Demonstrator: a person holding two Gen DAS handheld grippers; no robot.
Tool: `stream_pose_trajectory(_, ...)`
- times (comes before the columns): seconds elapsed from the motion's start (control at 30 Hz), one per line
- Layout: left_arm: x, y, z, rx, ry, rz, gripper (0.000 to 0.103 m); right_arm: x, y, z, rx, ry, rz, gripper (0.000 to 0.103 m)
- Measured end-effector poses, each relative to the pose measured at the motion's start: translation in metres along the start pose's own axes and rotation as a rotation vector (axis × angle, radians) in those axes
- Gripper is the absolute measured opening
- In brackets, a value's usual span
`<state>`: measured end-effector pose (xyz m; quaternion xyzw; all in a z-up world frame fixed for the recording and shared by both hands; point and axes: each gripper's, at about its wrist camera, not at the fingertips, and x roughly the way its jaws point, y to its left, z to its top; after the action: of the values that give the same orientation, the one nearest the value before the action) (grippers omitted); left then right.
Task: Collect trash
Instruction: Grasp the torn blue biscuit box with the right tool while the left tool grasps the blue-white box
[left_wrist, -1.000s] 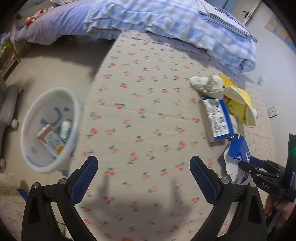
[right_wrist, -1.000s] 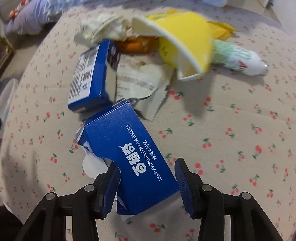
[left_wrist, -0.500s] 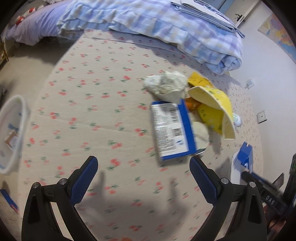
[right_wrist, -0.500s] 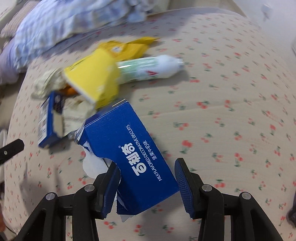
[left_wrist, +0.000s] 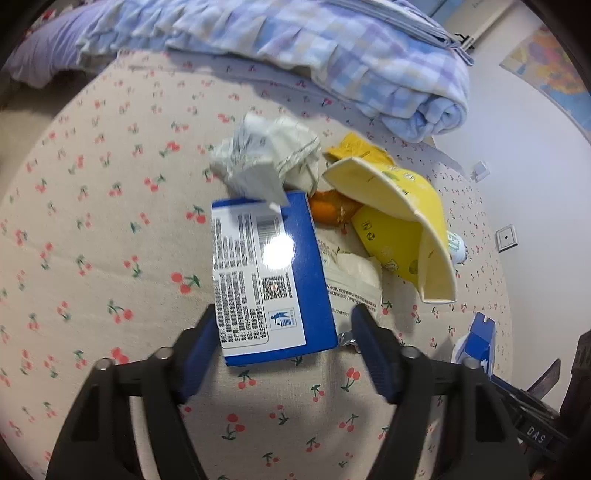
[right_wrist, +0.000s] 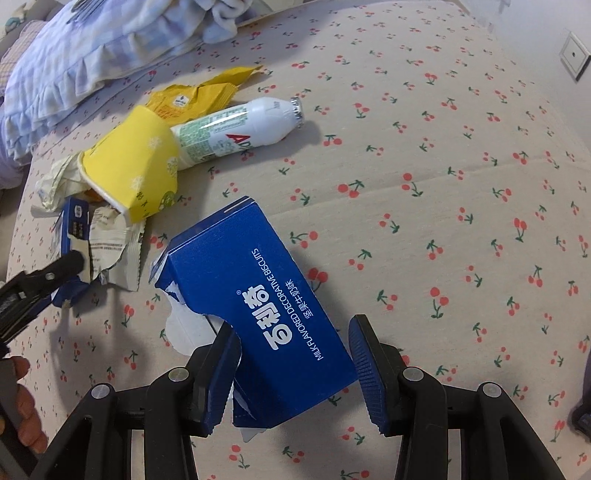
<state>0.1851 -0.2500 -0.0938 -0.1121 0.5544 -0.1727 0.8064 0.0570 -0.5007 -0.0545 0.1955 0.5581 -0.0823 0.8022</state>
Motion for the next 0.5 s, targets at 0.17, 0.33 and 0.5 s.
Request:
stream_pose_trajectory(0.17,-0.008,0.0,0.0,0.015,-0.025,0.004,0.061,-0.003,0.005,0.001,-0.014,-0.012,0.01,0.052)
stream_pose_trajectory(0.33,-0.023,0.001,0.0,0.036,-0.044,0.009,0.06,-0.01,0.01,0.001,-0.029,-0.03,0.021,0.052)
stream_pose_trajectory(0.5,-0.042,0.006,-0.003,0.058,-0.063,0.026,0.06,-0.013,0.018,0.001,-0.031,-0.039,0.03,0.052)
